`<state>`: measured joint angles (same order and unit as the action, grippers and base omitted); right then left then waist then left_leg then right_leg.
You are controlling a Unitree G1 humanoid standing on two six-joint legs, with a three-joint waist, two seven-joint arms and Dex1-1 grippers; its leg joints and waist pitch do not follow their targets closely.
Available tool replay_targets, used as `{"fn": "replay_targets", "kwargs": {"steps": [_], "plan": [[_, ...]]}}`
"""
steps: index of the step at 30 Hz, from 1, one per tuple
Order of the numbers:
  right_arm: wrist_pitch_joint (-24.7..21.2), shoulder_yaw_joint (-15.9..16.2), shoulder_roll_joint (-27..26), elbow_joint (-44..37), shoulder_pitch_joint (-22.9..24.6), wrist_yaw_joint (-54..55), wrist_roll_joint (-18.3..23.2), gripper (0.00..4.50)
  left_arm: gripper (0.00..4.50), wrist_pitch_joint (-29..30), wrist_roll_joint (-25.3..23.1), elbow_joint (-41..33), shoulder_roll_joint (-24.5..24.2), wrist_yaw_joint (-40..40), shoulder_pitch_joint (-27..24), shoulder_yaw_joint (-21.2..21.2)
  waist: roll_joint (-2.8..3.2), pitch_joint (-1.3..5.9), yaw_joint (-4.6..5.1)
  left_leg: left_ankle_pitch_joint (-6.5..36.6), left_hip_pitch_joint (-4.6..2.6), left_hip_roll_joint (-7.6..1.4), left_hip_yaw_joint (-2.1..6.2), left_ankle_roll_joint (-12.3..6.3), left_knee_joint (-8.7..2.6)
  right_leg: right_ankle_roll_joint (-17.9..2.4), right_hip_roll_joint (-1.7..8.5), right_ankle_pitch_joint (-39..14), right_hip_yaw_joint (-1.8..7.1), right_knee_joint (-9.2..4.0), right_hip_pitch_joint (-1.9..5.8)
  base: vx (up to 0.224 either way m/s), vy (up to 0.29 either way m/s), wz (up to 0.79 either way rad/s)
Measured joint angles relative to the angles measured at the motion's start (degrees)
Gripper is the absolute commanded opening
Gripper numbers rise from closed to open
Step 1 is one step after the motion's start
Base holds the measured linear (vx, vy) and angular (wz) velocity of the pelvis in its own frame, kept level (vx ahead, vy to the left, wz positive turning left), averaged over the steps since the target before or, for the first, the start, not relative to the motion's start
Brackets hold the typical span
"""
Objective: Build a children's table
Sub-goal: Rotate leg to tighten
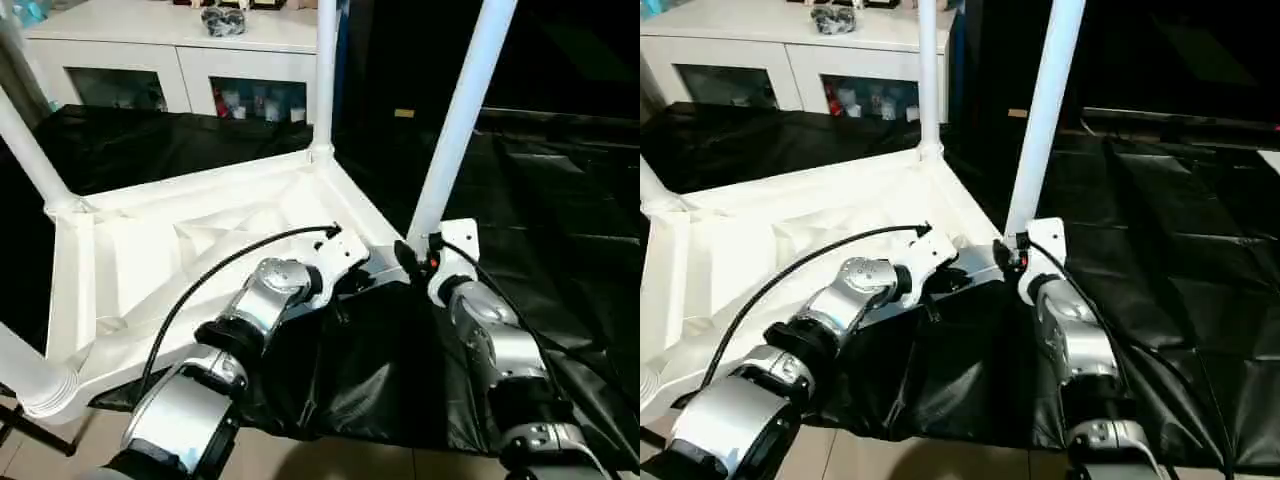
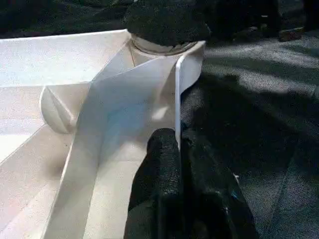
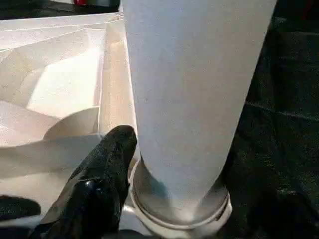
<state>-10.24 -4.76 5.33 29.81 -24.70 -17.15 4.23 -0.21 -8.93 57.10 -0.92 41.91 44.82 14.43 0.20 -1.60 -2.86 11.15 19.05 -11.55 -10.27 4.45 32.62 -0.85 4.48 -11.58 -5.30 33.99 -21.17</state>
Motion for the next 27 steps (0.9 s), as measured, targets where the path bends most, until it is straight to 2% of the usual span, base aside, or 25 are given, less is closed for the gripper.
{"fn": "replay_targets", "kwargs": {"steps": [2,4,6,8,9,12,14,17,20,22,25,27], "plan": [[0.63,0.11,0.57,-0.81,0.97,-1.54,-0.03,3.15,0.0,-0.56,0.0,0.18,-0.05,0.14,0.07,0.0,0.09,-0.02,-0.13,0.0,0.01,0.0,0.0,0.0,-0.01,0.04,0.0,-0.03,0.0,-0.01,-0.01,0.0,0.0,0.0],[1.57,1.0,2.51,-3.0,3.33,-4.89,-0.05,3.42,0.0,-1.25,0.0,0.29,-0.32,0.89,0.09,0.11,0.16,-0.06,-0.39,0.0,0.02,0.0,0.0,0.0,-0.02,0.07,0.0,-0.04,0.0,-0.03,-0.02,0.0,0.0,0.0],[2.02,2.63,6.39,-6.04,6.61,-10.17,0.48,3.42,0.0,-2.52,0.03,0.32,-0.88,2.42,0.12,0.34,0.46,-0.19,-0.58,0.0,0.04,0.01,-0.01,0.0,-0.07,0.1,0.0,-0.06,0.0,-0.1,-0.02,0.0,0.0,0.0],[2.1,2.83,7.08,-6.63,7.45,-11.81,0.81,3.42,0.0,-3.12,0.03,0.37,-1.75,3.01,0.13,0.18,0.77,-0.29,-0.37,0.0,0.05,0.01,-0.01,0.0,-0.1,0.09,-0.01,-0.05,-0.01,-0.06,-0.09,0.0,0.0,0.0],[2.3,3.3,9.29,-9.44,9.81,-15.48,2.13,3.42,0.0,-4.29,0.13,0.37,-2.06,4.33,0.17,0.29,0.96,-0.42,-0.58,0.0,0.14,0.0,0.01,0.0,-0.11,0.09,-0.02,-0.05,-0.04,-0.11,-0.12,0.0,0.0,0.0],[2.14,3.05,12.55,-12.06,13.02,-21.93,4.86,3.42,0.0,-6.4,0.2,0.37,-2.93,7.11,0.16,0.62,1.28,-0.45,-0.76,-0.01,0.51,0.0,0.01,-0.01,-0.13,-0.14,-0.02,0.07,-0.07,-0.09,-0.4,0.0,0.0,0.0],[1.69,2.46,14.69,-14.37,14.67,-25.61,6.72,3.42,0.0,-7.63,0.3,0.36,-3.14,8.88,0.19,0.6,1.79,-0.39,-0.96,-0.07,0.95,0.0,0.07,-0.17,-0.03,-0.16,-0.01,0.08,-0.11,-0.1,-0.69,0.0,0.0,0.0],[0.14,1.74,18.93,-18.18,18.16,-32.08,9.98,3.42,0.0,-9.71,0.4,0.4,-3.31,12.49,0.17,0.96,2.25,-0.41,-2.21,-0.12,1.13,0.01,0.06,-0.45,0.02,-0.16,0.03,0.04,-0.11,-0.09,-0.79,0.0,0.0,0.0],[-1.76,1.35,20.32,-20.9,19.67,-35.21,12.16,3.42,0.0,-10.84,0.35,0.66,-3.35,13.09,0.17,1.36,2.32,-0.42,-2.55,-0.12,1.15,0.0,0.06,-0.47,0.05,-0.15,0.03,0.03,-0.14,-0.08,-0.8,0.0,0.0,0.0],[-2.57,1.53,20.34,-22.42,20.38,-36.2,13.01,3.54,0.44,-11.16,0.33,0.82,-3.38,12.8,0.17,1.49,2.34,-0.42,-2.58,-0.12,1.15,0.0,0.06,-0.46,0.07,-0.15,0.04,0.03,-0.14,-0.07,-0.8,0.0,0.0,0.0],[-3.0,2.75,20.02,-23.38,20.45,-36.5,13.5,3.54,0.62,-10.54,2.4,0.46,-4.19,14.53,0.03,0.34,2.18,-0.52,-2.48,-0.12,1.16,-0.01,0.06,-0.45,0.1,-0.15,0.04,0.03,-0.15,-0.04,-0.82,0.0,0.0,0.0],[-3.37,3.62,19.21,-23.72,20.14,-36.53,13.63,3.54,0.91,-9.01,4.5,-1.82,-4.48,16.92,-0.44,-0.94,1.94,-0.68,-2.4,-0.12,1.16,-0.02,0.06,-0.44,0.1,-0.15,0.04,0.03,-0.14,-0.03,-0.83,0.0,0.0,0.0]]}}
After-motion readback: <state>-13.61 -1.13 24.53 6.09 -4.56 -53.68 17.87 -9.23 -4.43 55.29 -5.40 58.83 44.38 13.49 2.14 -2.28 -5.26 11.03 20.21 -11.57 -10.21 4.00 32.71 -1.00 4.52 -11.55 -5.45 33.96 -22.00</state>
